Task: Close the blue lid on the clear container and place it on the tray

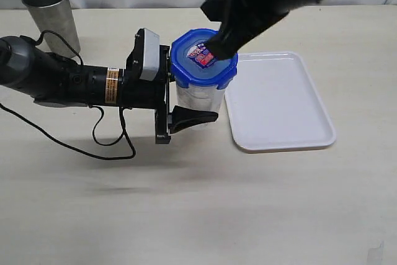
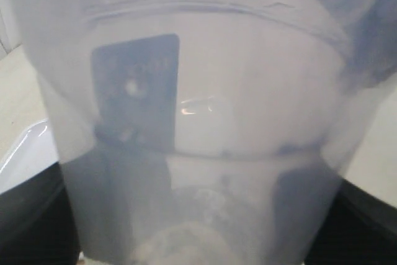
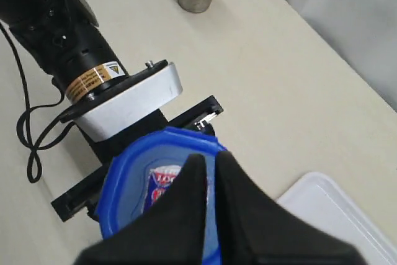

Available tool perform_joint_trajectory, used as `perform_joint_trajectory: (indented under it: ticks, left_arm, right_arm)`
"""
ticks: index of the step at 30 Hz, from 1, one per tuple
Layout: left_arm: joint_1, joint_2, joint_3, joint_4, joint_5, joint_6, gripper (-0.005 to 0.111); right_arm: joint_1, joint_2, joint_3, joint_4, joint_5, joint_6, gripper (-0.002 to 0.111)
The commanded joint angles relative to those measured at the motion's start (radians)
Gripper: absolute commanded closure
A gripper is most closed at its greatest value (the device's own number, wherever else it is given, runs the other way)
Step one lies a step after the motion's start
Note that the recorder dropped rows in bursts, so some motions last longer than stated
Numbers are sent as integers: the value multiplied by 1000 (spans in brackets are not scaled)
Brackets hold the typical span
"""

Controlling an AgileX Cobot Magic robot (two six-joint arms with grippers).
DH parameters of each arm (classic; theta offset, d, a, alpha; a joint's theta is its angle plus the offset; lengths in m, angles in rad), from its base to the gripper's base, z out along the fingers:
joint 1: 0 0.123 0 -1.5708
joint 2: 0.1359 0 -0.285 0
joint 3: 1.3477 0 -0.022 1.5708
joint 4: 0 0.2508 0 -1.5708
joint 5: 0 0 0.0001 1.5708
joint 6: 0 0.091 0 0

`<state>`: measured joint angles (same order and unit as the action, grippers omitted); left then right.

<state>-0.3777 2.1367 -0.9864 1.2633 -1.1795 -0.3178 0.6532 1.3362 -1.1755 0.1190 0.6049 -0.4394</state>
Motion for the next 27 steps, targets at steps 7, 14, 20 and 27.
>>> perform_joint_trajectory:
  ticks: [7,14,20,27]
  left_arm:
    - [-7,-15,-5,-78,-42,-58,107]
    - [-7,-15,-5,-110,-42,-58,107]
    - [-7,-15,-5,-185,-42,-114,107]
    - [-7,-15,-5,-283,-42,-240,107]
  right_arm:
    - [1,-382,416,0,-431,137,103]
    - [1,-686,547,0,-444,146,103]
    - [1,-980,605,0,-348,164,103]
    - [1,-1232,608,34,-186,196,103]
